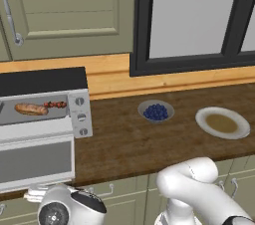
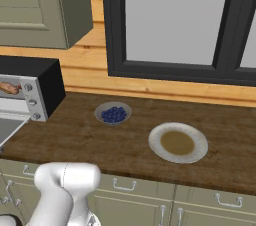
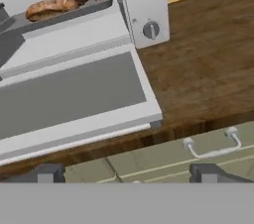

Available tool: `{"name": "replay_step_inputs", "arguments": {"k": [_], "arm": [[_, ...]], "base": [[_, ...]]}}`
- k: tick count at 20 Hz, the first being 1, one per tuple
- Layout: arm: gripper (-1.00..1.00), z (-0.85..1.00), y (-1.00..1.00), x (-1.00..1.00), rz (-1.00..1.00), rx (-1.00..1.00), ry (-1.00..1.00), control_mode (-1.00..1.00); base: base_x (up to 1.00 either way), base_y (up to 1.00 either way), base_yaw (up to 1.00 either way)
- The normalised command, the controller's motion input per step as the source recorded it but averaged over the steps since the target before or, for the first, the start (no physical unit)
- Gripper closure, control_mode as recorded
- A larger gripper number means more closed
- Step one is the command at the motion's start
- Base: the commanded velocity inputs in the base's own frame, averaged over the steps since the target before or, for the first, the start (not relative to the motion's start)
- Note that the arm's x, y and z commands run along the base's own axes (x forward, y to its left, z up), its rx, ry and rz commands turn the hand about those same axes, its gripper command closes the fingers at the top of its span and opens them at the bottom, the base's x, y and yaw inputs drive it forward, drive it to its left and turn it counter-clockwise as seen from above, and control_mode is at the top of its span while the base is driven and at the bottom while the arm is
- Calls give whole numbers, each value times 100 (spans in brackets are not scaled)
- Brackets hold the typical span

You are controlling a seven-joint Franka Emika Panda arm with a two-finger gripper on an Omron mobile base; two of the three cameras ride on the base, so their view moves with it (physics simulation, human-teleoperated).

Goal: Pick up the kebab skewer and baguette bread, and place them inside the toaster oven. Close the toaster oven door and start by setting the timer.

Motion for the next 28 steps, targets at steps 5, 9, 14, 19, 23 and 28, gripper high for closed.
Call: {"name": "replay_step_inputs", "arguments": {"k": [5, 9, 14, 19, 23, 28], "arm": [[-100, -28, 0, -21, 1, -23, -11, -100], [-100, -15, -1, -8, 0, -7, -22, -100], [-100, -4, -22, 0, 0, 0, -10, -100], [-100, 0, -22, 3, 0, 0, -7, -100], [-100, 0, -22, 8, 0, 0, -6, -100], [-100, 0, -11, 11, 0, 0, -1, -100]], "base": [[0, 0, 0], [0, 0, 0], [0, 0, 0], [0, 0, 0], [0, 0, 0], [0, 0, 0]]}}
